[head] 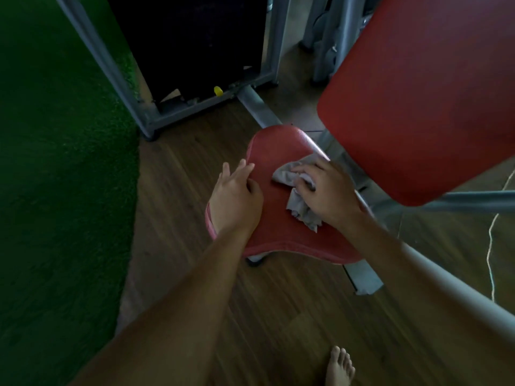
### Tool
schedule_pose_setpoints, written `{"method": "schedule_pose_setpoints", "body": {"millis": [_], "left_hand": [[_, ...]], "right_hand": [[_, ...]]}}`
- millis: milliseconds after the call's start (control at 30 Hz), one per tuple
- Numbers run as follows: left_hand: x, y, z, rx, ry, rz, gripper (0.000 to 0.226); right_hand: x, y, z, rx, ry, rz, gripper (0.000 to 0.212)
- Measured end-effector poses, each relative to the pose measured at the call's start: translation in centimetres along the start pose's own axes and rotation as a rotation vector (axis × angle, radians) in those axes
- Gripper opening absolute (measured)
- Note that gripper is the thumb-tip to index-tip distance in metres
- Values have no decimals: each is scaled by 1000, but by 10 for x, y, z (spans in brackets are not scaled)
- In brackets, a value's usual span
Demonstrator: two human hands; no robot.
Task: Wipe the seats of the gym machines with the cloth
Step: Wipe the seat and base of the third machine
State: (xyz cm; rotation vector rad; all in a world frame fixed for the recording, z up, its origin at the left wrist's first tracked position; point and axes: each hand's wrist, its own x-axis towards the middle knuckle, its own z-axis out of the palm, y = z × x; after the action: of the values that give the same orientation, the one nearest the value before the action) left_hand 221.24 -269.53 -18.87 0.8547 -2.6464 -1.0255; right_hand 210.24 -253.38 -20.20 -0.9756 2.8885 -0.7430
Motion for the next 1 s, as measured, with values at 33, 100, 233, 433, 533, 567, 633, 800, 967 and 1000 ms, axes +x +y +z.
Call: {"method": "schedule_pose_setpoints", "body": {"millis": [33,100,233,433,533,567,633,800,967,1000], "left_hand": [[-1,-1,-2,-11,-11,12,43],[-3,-2,-7,-16,-31,22,41],[1,-9,-3,31,-5,69,40],[3,-16,-4,140,-75,223,39],[-3,-21,-10,442,-253,425,50],[-3,-25,-10,490,-274,492,53],[-6,-29,-7,512,-297,578,55],[-19,-29,-7,506,-269,693,54],[-21,-30,-6,556,-246,719,52],[-21,-31,-7,562,-245,719,52]], "right_hand": [[-10,-2,-2,-13,7,10,36],[-28,-6,-7,-31,12,36,37],[-53,-10,-15,-46,46,14,30],[-67,-3,-25,3,-38,-52,31],[-82,3,-27,-3,-26,-82,32],[-88,4,-25,-6,-16,-84,34],[-98,8,-18,-20,12,-79,41],[-120,13,-3,15,201,-105,33],[-137,3,2,64,344,-80,25],[-142,-2,3,78,400,-80,24]]}}
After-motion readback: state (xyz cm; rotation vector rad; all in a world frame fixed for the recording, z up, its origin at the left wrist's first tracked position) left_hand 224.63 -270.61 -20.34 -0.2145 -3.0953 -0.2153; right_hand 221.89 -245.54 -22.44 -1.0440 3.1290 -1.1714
